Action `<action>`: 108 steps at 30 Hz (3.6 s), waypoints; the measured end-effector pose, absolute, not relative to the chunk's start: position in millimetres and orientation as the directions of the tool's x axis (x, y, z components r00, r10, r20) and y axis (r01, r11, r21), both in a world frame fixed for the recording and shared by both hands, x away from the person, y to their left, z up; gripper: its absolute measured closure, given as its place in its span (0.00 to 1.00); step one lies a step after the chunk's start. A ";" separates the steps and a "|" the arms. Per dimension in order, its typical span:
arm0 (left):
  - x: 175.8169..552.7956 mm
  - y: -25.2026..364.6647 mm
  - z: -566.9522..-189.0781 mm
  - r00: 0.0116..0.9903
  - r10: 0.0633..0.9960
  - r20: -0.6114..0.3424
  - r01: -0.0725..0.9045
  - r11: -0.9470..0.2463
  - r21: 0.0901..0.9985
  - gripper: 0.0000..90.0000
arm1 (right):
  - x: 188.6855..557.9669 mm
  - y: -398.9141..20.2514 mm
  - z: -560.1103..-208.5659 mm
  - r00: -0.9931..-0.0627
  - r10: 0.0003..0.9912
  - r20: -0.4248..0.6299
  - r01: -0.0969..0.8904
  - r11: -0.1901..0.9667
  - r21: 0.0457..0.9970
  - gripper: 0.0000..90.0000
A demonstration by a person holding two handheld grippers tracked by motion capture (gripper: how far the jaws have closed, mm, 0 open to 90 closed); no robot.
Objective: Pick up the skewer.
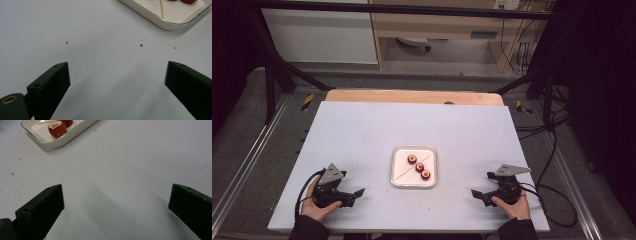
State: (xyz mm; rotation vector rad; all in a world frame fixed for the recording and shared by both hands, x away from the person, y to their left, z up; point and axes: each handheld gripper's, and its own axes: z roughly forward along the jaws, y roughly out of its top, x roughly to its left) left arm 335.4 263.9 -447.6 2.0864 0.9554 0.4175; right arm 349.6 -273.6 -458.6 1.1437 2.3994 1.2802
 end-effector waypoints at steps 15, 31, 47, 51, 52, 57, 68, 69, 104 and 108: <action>335.8 256.9 -444.8 0.674 0.738 -0.021 0.483 -0.419 0.769 0.07 | 348.9 -273.7 -457.5 -0.679 0.710 0.185 0.547 0.323 0.772 0.01; 337.5 234.7 -439.9 0.695 0.719 -0.013 0.471 -0.441 0.764 0.07 | 348.8 -272.6 -458.6 -0.675 0.715 0.181 0.555 0.331 0.764 0.01; 342.5 200.8 -420.3 0.721 0.693 0.019 0.447 -0.485 0.752 0.07 | 348.6 -272.6 -458.8 -0.676 0.716 0.174 0.553 0.337 0.762 0.01; 346.2 192.5 -416.1 0.722 0.691 0.028 0.443 -0.493 0.749 0.08 | 349.2 -272.1 -459.4 -0.678 0.714 0.174 0.552 0.339 0.762 0.01; 347.0 190.2 -415.3 0.722 0.692 0.030 0.442 -0.495 0.748 0.08 | 349.0 -271.9 -459.4 -0.678 0.714 0.176 0.554 0.340 0.760 0.01; 353.8 177.0 -411.5 0.723 0.690 0.035 0.443 -0.502 0.743 0.08 | 348.9 -271.8 -459.5 -0.677 0.714 0.176 0.557 0.341 0.757 0.01; 369.8 148.1 -409.3 0.730 0.682 0.034 0.458 -0.526 0.717 0.12 | 349.2 -271.3 -460.1 -0.680 0.712 0.176 0.558 0.347 0.754 0.01; 371.5 145.5 -409.7 0.730 0.682 0.030 0.461 -0.525 0.715 0.12 | 349.1 -271.2 -460.2 -0.680 0.712 0.176 0.558 0.347 0.754 0.01; 394.6 109.5 -440.3 0.750 0.661 0.016 0.492 -0.574 0.654 0.94 | 349.8 -269.9 -461.8 -0.684 0.708 0.176 0.560 0.356 0.748 0.01; 393.1 108.1 -440.5 0.757 0.652 0.025 0.481 -0.583 0.655 0.97 | 349.9 -269.9 -461.8 -0.686 0.706 0.175 0.558 0.356 0.750 0.01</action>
